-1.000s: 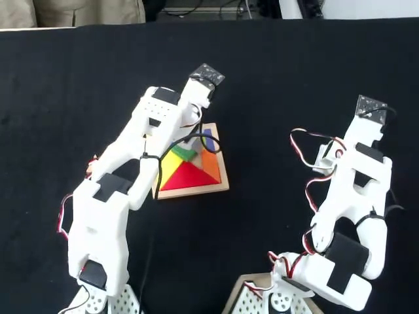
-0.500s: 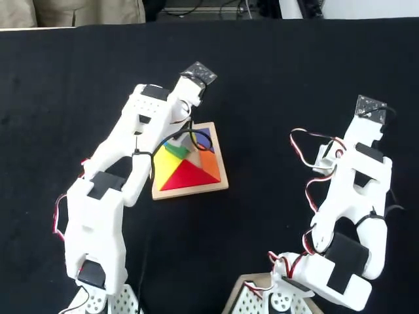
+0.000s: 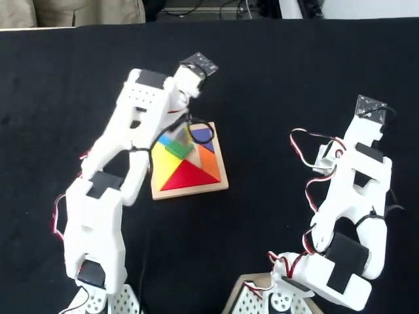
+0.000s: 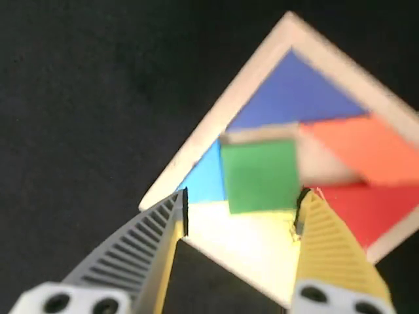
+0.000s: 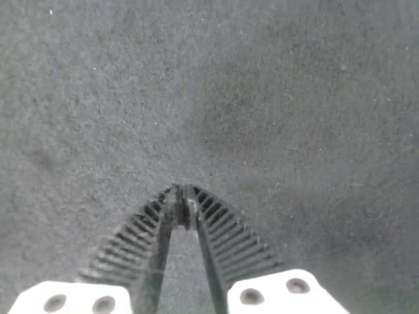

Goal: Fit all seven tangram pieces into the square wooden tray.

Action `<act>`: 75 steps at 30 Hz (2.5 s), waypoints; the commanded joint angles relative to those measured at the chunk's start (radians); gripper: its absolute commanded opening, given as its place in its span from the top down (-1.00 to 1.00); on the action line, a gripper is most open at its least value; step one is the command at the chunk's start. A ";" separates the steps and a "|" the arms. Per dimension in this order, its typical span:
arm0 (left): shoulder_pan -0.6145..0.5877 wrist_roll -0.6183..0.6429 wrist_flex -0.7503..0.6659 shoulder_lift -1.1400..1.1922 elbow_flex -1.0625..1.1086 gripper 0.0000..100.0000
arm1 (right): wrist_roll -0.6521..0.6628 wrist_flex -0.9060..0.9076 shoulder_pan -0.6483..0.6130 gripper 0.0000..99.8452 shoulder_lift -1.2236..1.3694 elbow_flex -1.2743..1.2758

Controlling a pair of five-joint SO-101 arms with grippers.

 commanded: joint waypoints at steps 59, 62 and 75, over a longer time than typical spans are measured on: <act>0.004 -0.064 -0.143 0.032 0.010 0.45 | 0.009 -0.017 -0.012 0.98 -0.002 -0.007; 0.039 -0.064 -0.143 0.032 0.008 0.45 | 0.009 -0.017 -0.012 0.98 -0.002 -0.007; -0.010 0.186 0.344 -0.124 -0.636 0.45 | 0.008 -0.017 -0.012 0.98 -0.002 -0.002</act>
